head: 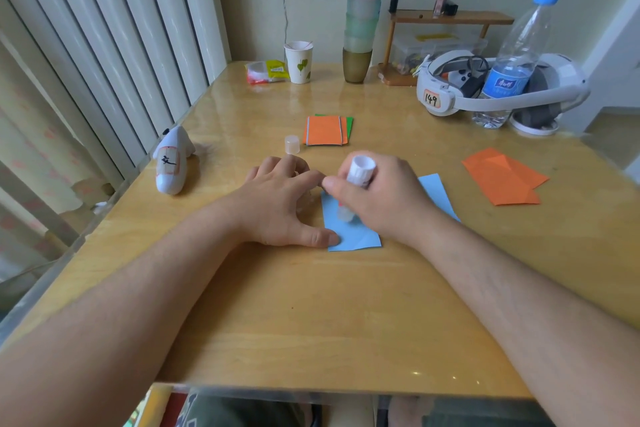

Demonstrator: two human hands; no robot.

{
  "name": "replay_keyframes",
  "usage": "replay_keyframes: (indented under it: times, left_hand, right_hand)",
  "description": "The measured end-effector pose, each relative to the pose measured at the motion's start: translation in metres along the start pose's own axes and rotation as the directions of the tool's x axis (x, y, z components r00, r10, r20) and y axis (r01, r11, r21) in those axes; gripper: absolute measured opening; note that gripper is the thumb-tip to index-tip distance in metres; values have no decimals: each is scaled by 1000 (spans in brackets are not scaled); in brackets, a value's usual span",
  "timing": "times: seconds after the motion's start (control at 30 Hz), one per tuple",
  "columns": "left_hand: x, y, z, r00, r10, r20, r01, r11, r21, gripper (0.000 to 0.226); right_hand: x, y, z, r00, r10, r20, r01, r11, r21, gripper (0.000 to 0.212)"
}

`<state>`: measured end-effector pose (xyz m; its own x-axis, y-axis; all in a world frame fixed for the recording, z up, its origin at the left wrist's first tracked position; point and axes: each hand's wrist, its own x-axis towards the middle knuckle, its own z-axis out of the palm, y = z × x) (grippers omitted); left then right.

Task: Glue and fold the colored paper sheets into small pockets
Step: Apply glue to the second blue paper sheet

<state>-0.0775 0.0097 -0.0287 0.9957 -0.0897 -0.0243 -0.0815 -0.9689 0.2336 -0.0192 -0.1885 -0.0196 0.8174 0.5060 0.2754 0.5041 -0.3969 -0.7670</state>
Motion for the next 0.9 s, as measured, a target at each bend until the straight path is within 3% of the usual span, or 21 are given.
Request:
replay_keyframes:
  times: [0.13, 0.4, 0.9]
  left_hand:
    - [0, -1, -1, 1000, -15, 10, 16, 1000, -15, 93]
    - [-1, 0, -2, 1000, -12, 29, 13, 1000, -12, 97]
    - [-3, 1, -2, 1000, -4, 18, 4, 999, -31, 90]
  right_hand:
    - [3, 1, 11, 993, -55, 100, 58, 998, -30, 35]
    - [5, -5, 13, 992, -33, 118, 43, 996, -84, 31]
    - [-7, 12, -19, 1000, 27, 12, -25, 984, -175, 28]
